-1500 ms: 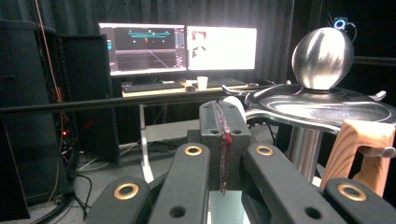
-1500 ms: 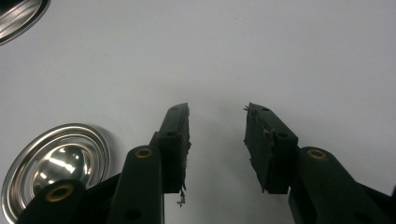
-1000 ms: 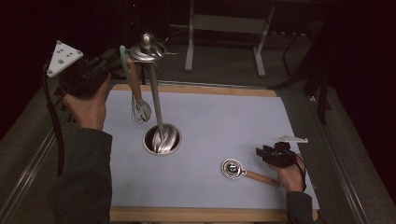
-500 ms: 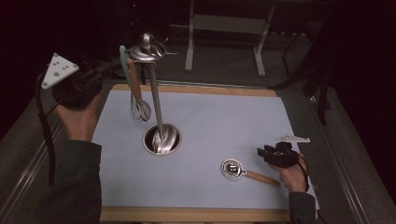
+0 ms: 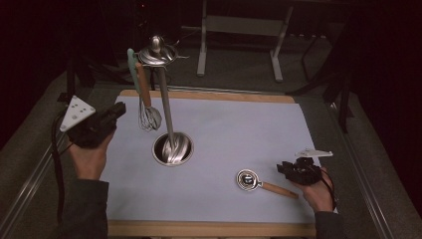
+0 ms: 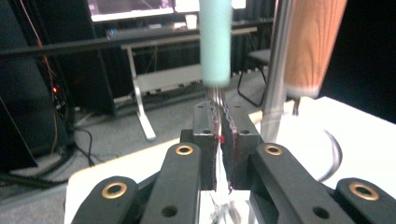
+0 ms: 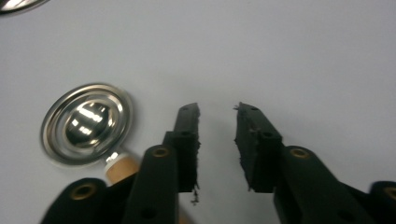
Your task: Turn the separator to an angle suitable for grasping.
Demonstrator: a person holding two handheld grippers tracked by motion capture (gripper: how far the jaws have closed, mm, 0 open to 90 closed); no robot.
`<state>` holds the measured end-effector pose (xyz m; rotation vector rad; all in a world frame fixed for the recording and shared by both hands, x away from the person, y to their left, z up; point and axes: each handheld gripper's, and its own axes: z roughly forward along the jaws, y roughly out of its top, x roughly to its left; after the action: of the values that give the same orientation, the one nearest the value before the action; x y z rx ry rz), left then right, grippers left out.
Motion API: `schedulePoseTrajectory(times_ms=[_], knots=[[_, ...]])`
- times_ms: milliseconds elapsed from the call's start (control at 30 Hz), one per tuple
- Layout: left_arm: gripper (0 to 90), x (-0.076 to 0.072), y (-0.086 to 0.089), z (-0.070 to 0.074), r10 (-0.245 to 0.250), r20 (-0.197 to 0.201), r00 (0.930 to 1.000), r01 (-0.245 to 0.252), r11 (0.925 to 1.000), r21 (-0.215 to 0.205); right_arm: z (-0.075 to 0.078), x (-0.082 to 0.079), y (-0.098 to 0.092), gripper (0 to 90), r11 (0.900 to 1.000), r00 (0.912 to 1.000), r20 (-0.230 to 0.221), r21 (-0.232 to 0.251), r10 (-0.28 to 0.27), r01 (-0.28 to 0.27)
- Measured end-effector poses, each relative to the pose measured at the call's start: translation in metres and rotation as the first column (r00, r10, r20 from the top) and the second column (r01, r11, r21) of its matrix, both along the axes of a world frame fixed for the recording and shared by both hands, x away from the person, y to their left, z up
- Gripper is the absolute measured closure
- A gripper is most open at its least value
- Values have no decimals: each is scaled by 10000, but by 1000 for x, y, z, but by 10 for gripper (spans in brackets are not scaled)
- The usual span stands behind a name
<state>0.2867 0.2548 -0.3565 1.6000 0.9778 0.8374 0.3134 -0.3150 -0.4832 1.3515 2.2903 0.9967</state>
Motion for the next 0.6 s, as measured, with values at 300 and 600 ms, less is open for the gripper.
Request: schedulePoseTrajectory(times_ms=[300, 600], knots=[[782, -1, -7, -42, -181, -705, 9973, 169, 9997, -171, 3, -16, 1, 895, 9979, 9979, -131, -153, 634, -636], [727, -1, -10, -83, -238, -1331, 9908, 162, 9982, -580, 2, -29, 1, 898, 9946, 9941, -387, -180, 1015, -1022]])
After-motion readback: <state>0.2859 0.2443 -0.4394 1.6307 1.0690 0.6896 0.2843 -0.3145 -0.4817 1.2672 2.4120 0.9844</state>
